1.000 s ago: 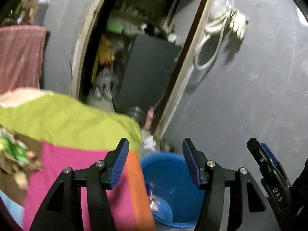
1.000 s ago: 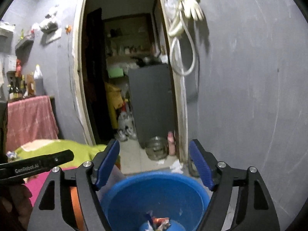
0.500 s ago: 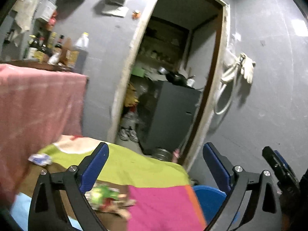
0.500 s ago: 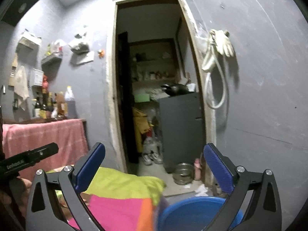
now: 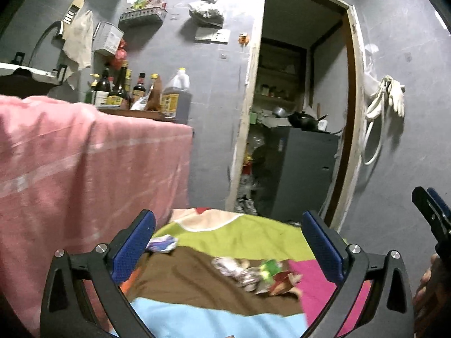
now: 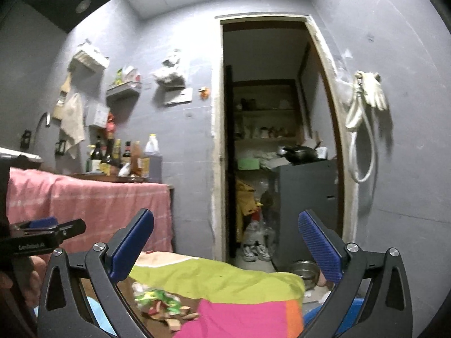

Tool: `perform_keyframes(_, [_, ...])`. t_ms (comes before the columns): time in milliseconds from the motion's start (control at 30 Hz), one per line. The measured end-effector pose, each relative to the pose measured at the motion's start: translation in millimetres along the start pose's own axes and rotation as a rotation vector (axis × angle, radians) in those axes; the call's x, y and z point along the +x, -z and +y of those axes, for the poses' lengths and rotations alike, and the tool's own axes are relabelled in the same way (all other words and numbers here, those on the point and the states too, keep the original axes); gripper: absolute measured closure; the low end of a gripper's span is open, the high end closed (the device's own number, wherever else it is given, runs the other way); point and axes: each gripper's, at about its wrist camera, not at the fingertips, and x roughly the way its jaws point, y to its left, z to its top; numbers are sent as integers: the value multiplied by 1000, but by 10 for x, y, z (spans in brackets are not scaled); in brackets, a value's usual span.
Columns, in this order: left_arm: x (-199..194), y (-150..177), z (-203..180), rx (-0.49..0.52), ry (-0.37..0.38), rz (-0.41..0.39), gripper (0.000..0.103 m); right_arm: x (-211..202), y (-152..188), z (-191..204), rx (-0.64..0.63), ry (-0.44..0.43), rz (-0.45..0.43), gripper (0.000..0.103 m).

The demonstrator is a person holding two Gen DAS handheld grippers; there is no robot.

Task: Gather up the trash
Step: 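Move both open tools back over the remaining trash on the blanket, then grasp the white cable with the left tool while the right tool grasps a small brown scrap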

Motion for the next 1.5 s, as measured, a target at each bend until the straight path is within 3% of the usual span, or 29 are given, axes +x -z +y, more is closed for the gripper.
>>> perform_keyframes(267, [96, 283, 155, 14, 10, 72, 2, 206, 226, 122, -16, -30, 90, 0])
perform_keyframes(533, [499, 533, 94, 25, 62, 254, 2, 516, 545, 53, -7, -79, 288, 1])
perform_keyframes(833, [993, 616, 98, 4, 59, 404, 4, 970, 881, 69, -27, -124, 507, 31])
perform_keyframes(900, [1139, 643, 104, -10, 64, 452, 17, 1068, 962, 94, -29, -137, 556, 38])
perform_keyframes(1000, [1326, 686, 115, -47, 86, 524, 26, 1202, 1108, 115, -22, -168, 636, 47])
perform_keyframes(1167, [1535, 760, 71, -69, 126, 617, 40, 1327, 1311, 154, -20, -216, 743, 51])
perform_keyframes(1333, [1638, 769, 94, -108, 165, 657, 57, 1414, 1422, 173, -18, -264, 821, 52])
perform_keyframes(1400, [1653, 776, 102, -120, 184, 666, 71, 1458, 1454, 184, -16, -274, 851, 58])
perform_keyframes(1500, [1628, 761, 72, -124, 191, 665, 79, 1522, 1478, 191, -8, -285, 882, 61])
